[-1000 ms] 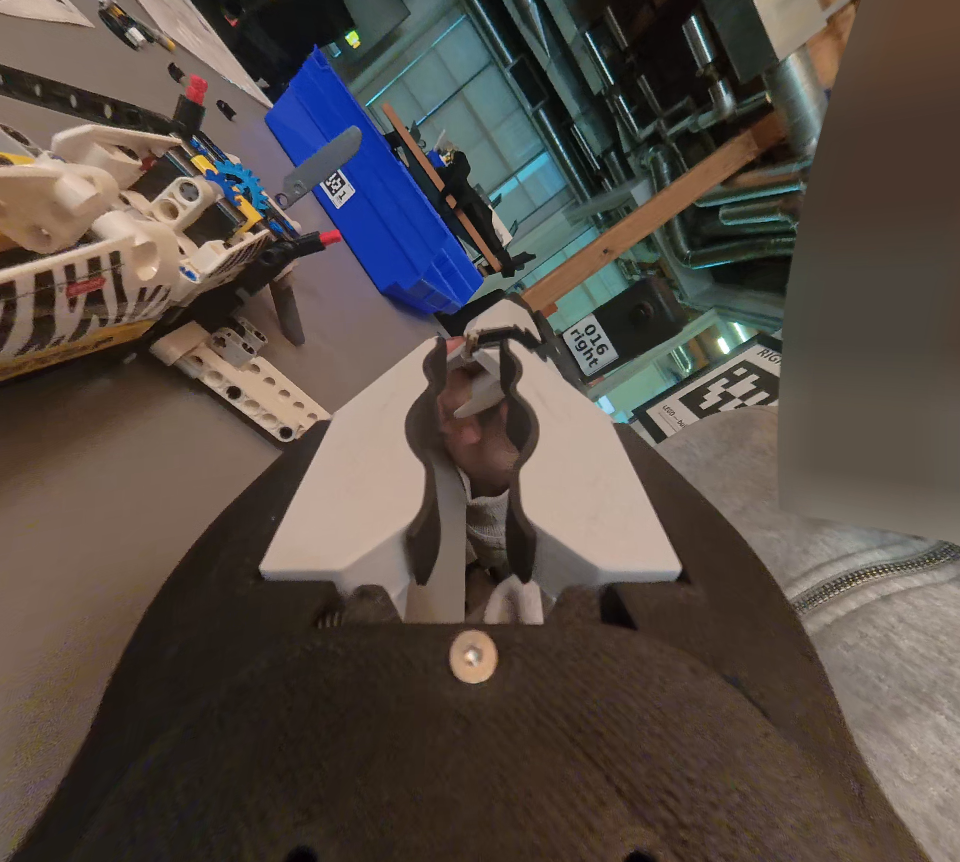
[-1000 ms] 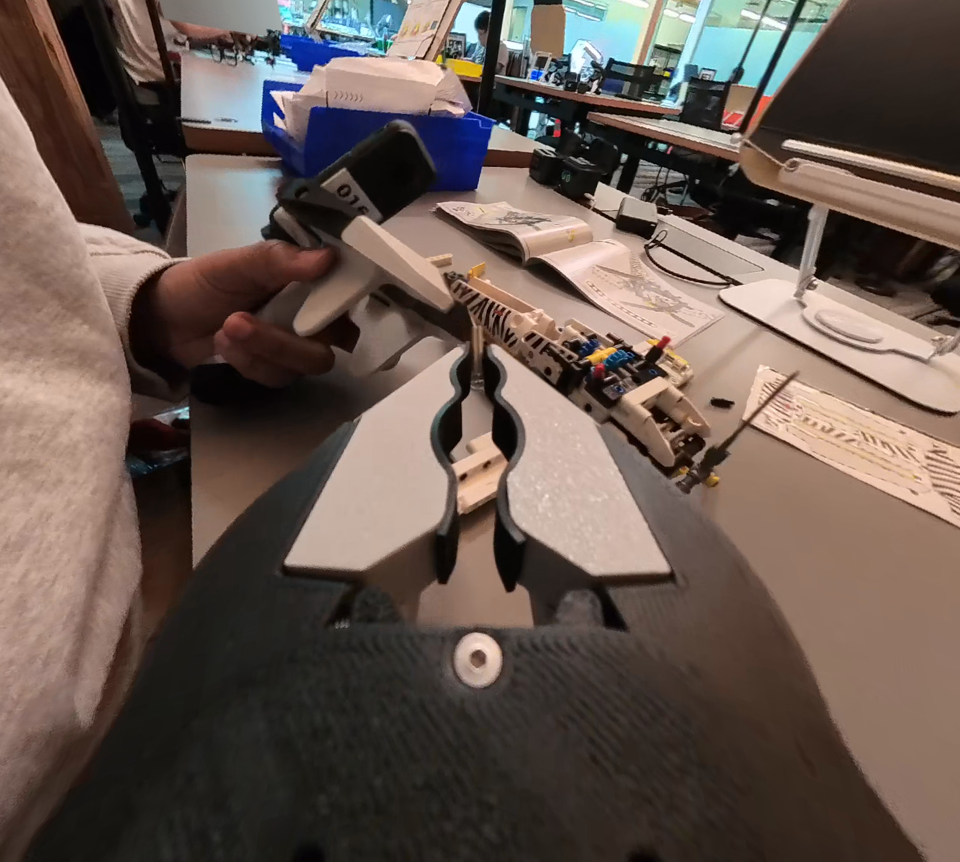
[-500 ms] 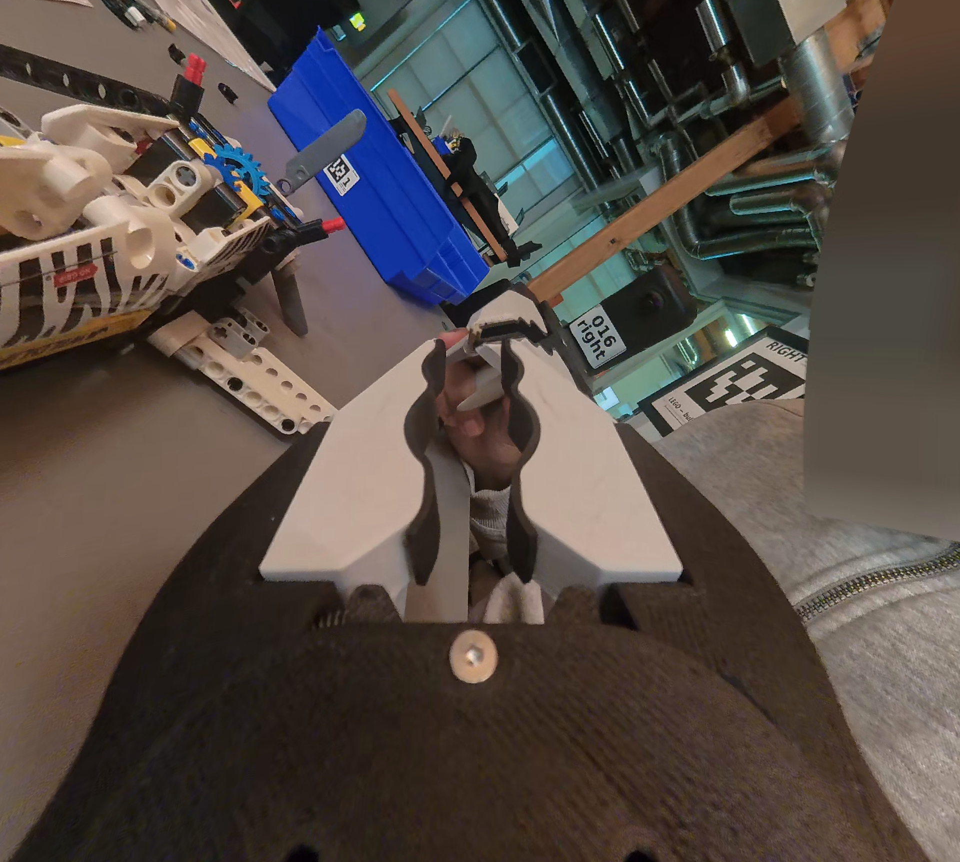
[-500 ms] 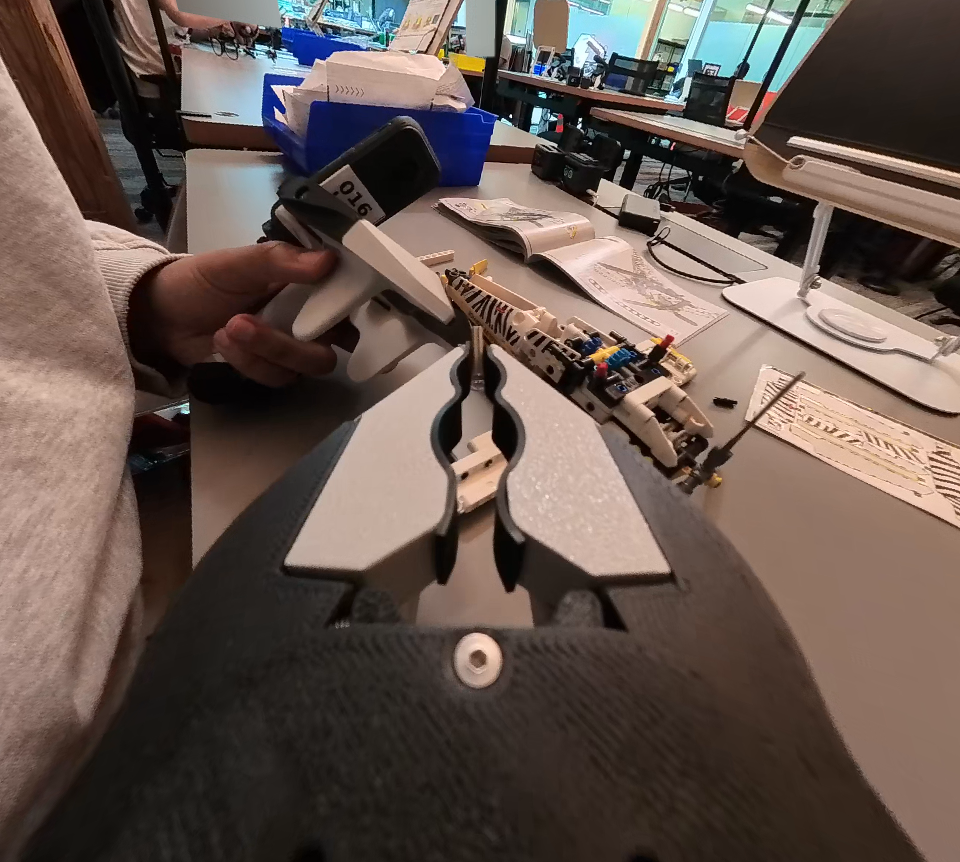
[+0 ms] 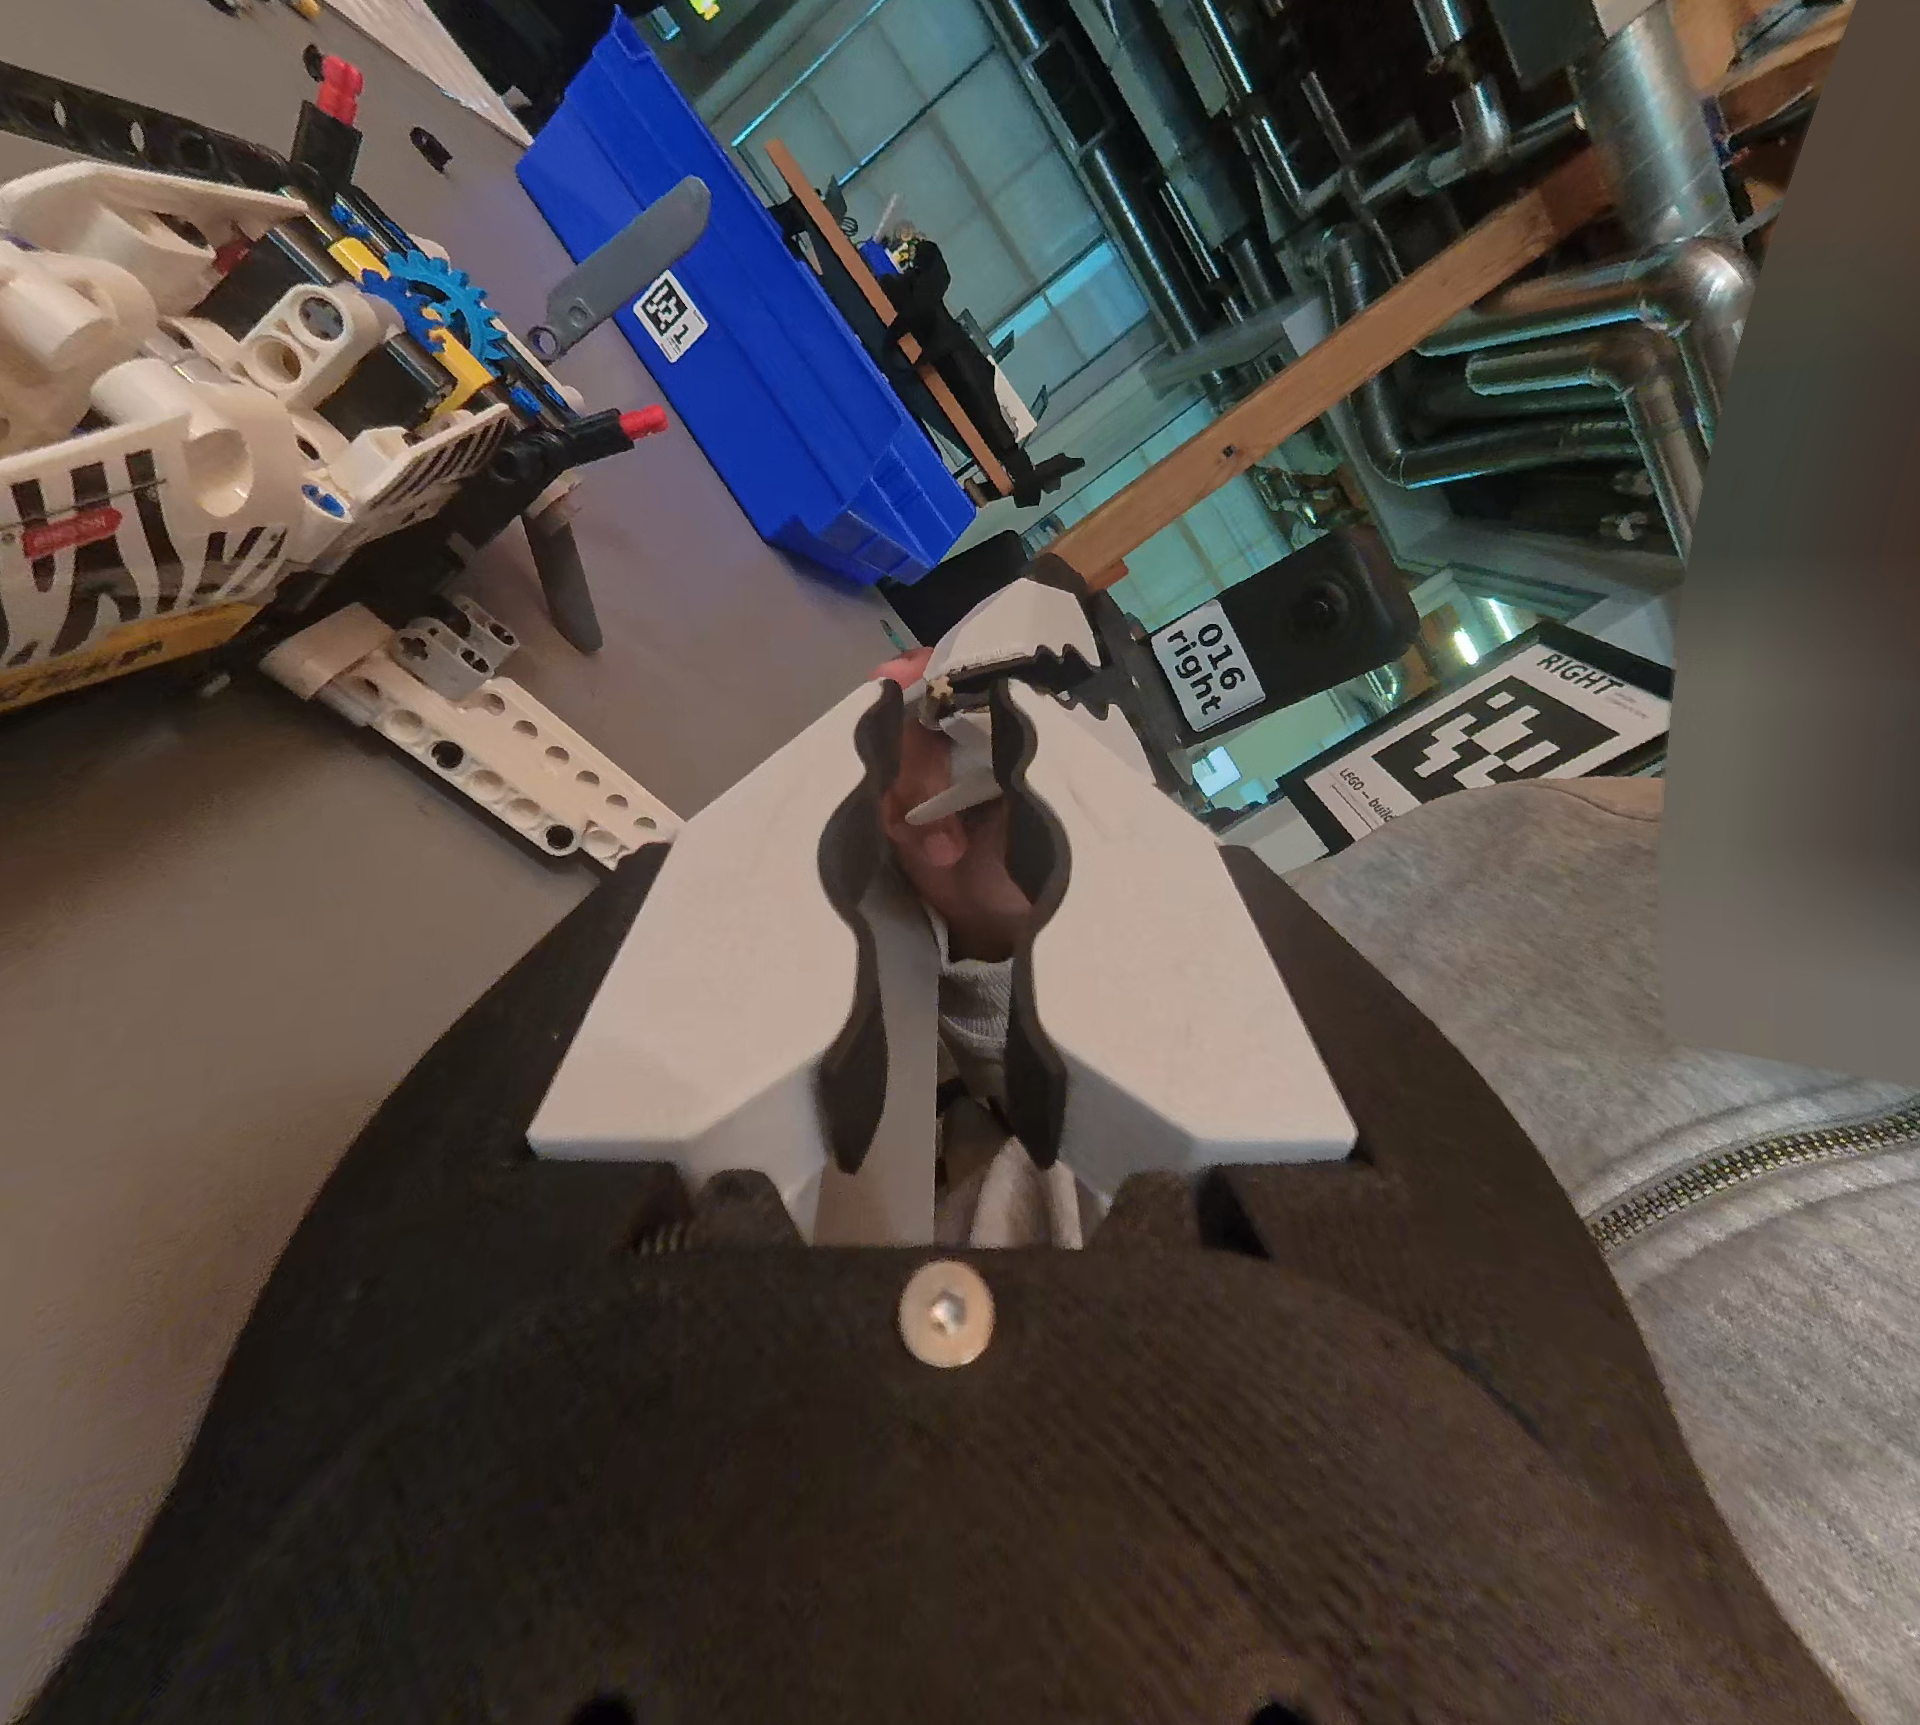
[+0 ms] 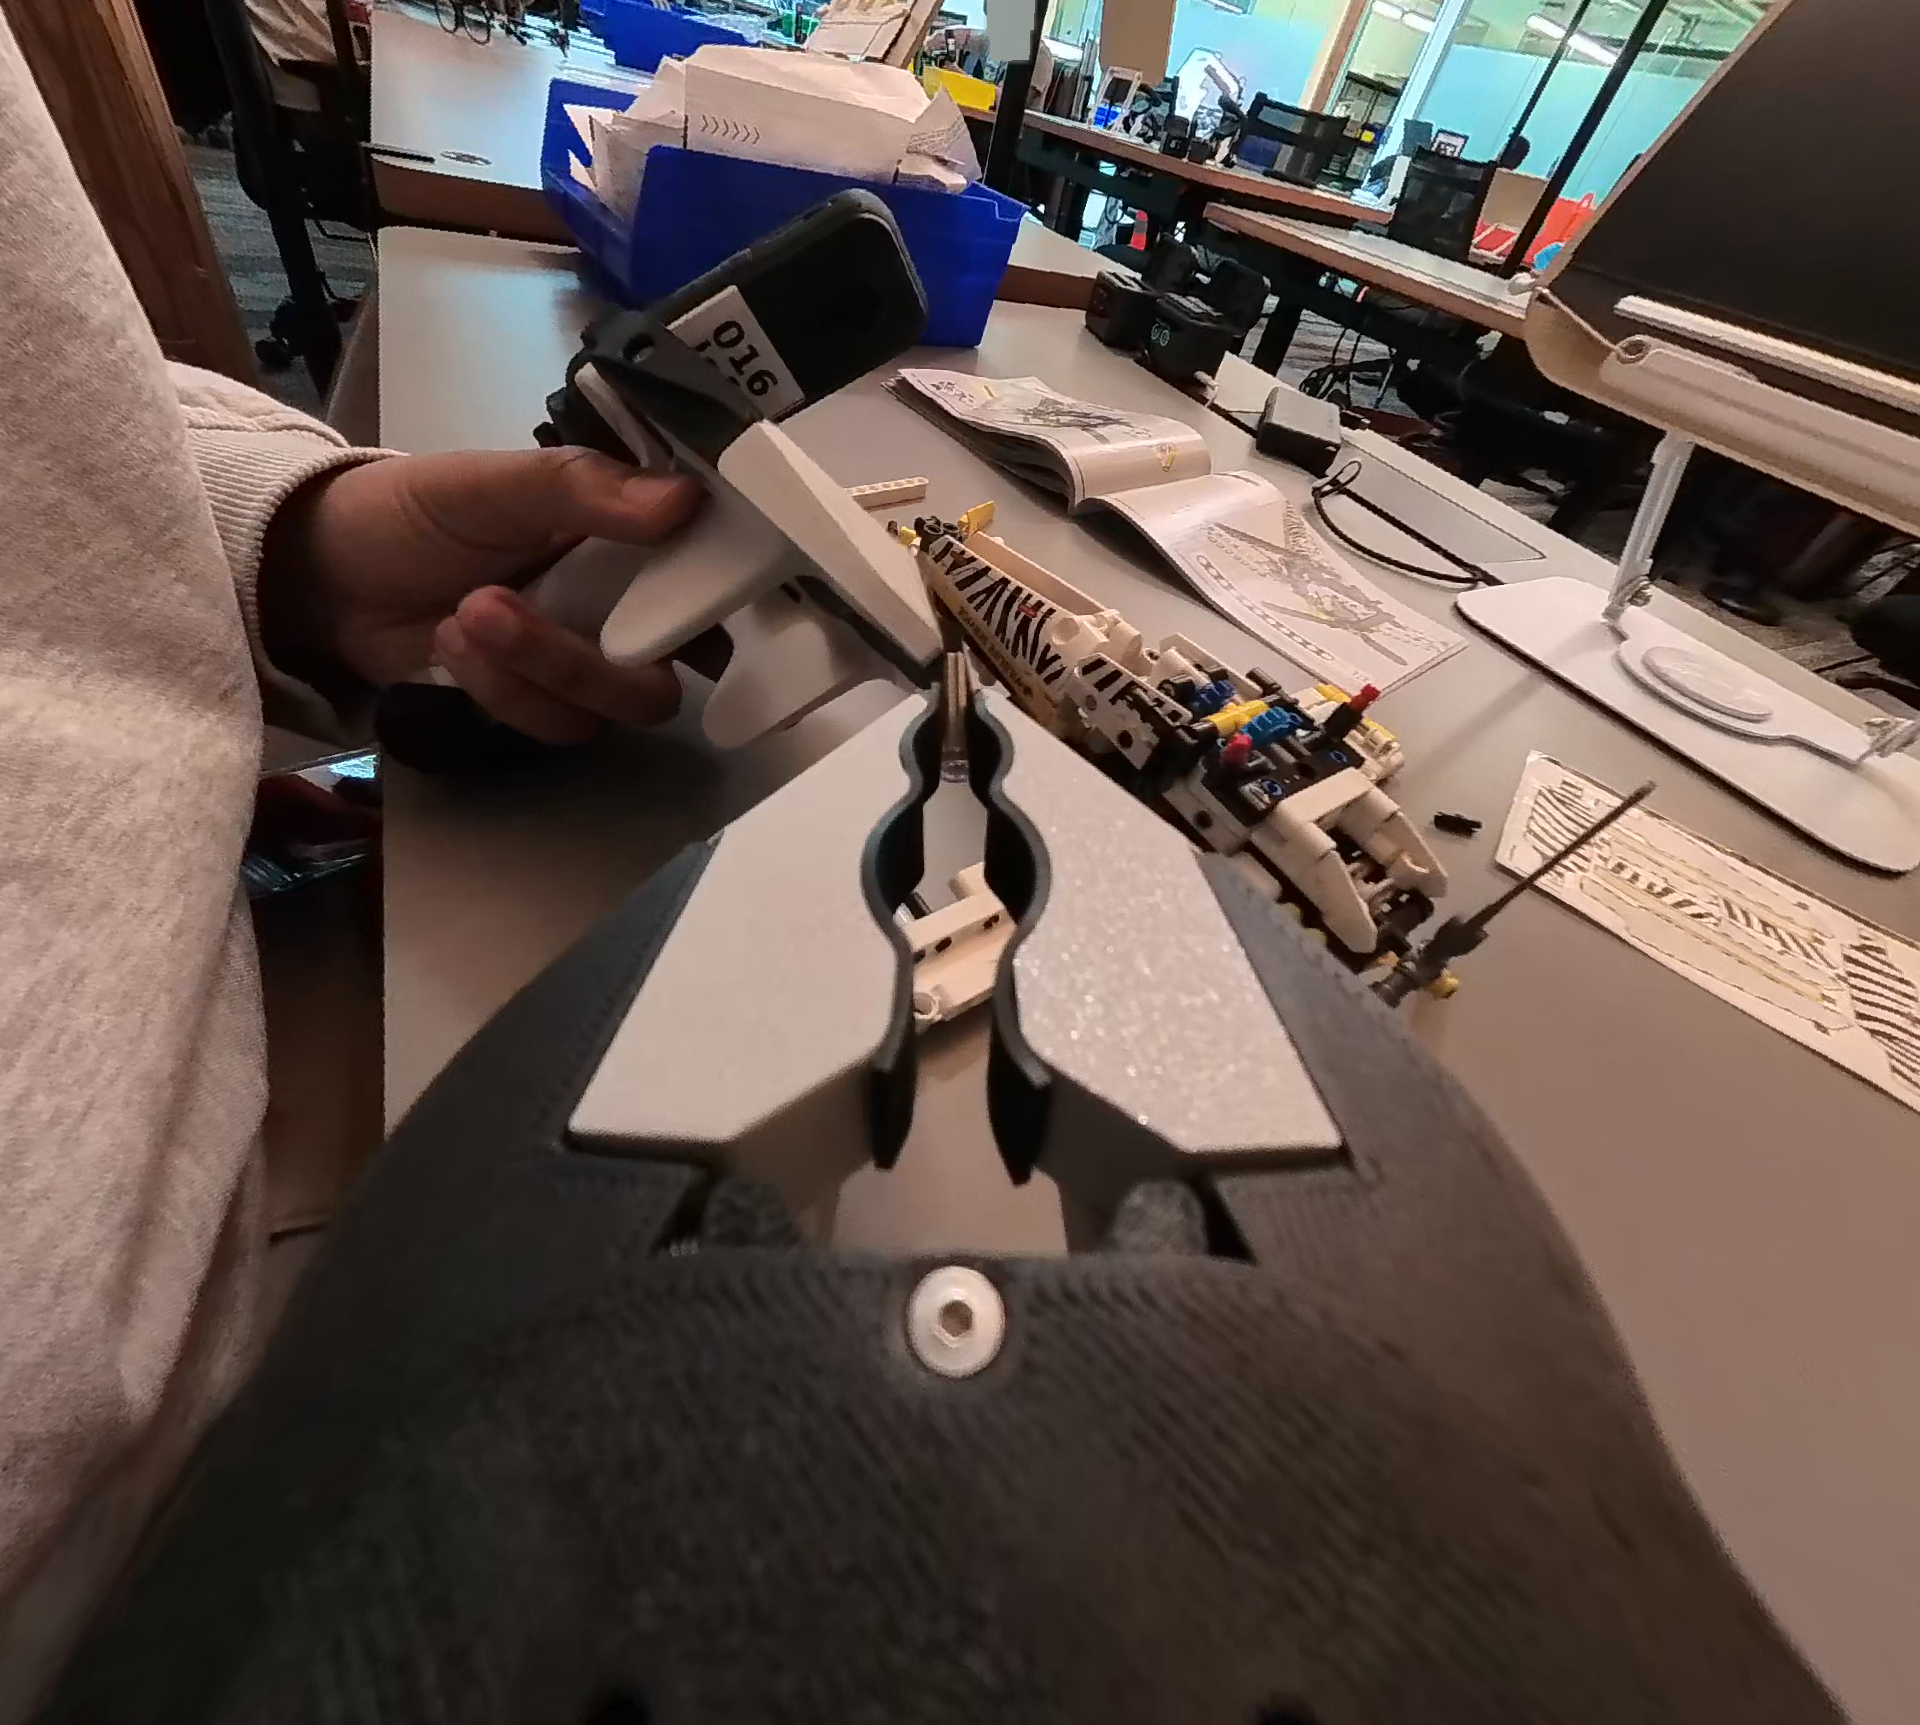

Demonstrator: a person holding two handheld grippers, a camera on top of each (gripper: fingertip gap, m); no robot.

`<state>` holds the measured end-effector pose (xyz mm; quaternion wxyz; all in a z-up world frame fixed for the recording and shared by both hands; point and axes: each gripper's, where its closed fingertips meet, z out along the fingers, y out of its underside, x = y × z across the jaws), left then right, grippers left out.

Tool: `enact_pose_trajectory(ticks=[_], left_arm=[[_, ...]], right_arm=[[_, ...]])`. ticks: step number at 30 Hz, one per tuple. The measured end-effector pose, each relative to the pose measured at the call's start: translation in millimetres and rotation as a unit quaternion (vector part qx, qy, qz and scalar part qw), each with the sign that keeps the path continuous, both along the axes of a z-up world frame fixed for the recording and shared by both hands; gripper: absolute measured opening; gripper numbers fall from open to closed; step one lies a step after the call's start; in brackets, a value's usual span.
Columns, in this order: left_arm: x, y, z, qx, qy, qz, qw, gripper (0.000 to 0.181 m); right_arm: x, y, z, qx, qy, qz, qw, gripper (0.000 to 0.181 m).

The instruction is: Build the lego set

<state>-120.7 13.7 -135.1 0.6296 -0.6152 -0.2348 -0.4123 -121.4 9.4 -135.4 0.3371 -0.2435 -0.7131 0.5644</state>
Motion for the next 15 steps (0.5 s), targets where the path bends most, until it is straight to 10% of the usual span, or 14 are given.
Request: enact_pose_trajectory(ticks=[15], left_arm=[[4.3, -0.1, 0.5, 0.001, 0.0, -0.012, 1.0, 0.007]], right_arm=[[2.0, -2.3, 0.0, 0.008, 0.007, 0.007, 1.0, 0.002]])
